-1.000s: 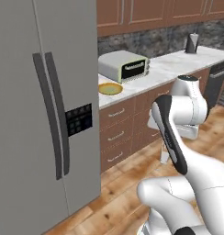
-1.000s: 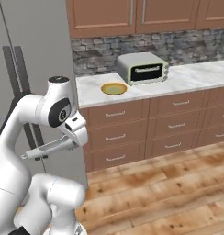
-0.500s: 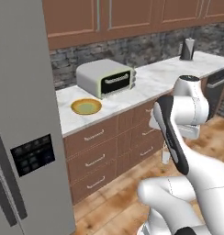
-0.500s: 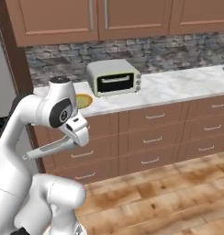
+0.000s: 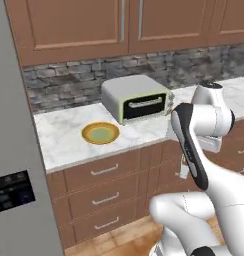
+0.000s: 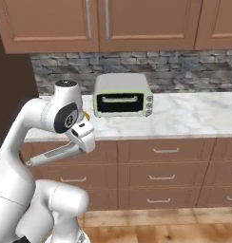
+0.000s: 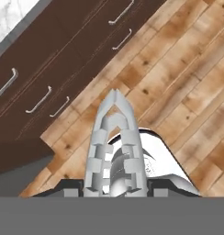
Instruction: Pick up the tongs from the counter and place them near the plate next to the oven.
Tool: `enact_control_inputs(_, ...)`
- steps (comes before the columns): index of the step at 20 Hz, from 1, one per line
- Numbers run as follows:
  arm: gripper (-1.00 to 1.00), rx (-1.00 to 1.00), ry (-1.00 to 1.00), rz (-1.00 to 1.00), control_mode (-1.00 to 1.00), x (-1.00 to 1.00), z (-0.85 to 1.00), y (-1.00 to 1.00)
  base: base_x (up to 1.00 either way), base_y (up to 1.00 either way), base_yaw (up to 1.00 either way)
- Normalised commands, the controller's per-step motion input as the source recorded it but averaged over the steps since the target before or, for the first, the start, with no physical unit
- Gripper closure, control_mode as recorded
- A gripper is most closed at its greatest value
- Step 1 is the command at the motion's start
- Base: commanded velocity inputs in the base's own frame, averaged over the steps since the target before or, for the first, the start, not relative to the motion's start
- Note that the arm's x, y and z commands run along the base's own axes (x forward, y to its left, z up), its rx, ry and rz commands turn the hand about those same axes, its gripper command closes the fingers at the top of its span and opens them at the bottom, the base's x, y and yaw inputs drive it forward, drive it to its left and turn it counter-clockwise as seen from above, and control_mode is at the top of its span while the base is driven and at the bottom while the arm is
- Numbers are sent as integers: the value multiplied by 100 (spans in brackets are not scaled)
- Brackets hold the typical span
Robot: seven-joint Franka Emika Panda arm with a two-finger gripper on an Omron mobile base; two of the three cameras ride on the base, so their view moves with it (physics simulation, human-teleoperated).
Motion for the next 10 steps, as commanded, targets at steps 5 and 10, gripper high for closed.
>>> enact_control_inputs(5, 100, 0, 0, 0, 100, 0, 0, 0, 49, -28, 75)
enact_control_inputs(10, 100, 0, 0, 0, 100, 0, 0, 0, 58, -40, 75)
